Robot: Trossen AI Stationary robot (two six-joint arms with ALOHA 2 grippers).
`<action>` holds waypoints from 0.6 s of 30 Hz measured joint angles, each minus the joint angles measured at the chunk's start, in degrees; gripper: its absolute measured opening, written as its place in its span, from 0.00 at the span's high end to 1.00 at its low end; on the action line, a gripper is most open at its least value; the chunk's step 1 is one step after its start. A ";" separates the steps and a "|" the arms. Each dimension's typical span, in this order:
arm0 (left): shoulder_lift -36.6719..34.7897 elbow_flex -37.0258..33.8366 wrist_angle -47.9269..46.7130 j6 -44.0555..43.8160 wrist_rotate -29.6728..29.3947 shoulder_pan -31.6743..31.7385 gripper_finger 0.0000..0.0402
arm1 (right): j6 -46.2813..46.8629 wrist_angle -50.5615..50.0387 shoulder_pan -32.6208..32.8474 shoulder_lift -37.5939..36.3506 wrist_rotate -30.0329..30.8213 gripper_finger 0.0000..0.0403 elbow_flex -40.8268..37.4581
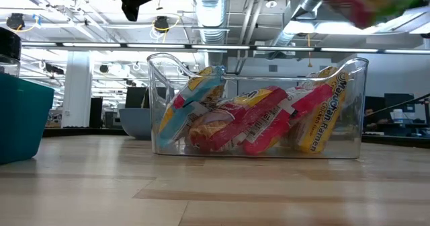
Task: Pick & Place Food Item
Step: Put the pink noodle pack into the transparent bin
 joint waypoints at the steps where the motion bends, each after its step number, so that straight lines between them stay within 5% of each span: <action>1: 0.00 0.00 0.00 0.00 0.00 0.00 0.74 | -0.93 0.02 -0.97 0.00 0.00 1.00 0.58; 18: 0.00 0.00 0.00 0.00 0.00 0.00 0.74 | -2.66 6.45 -11.51 11.27 0.67 1.00 6.53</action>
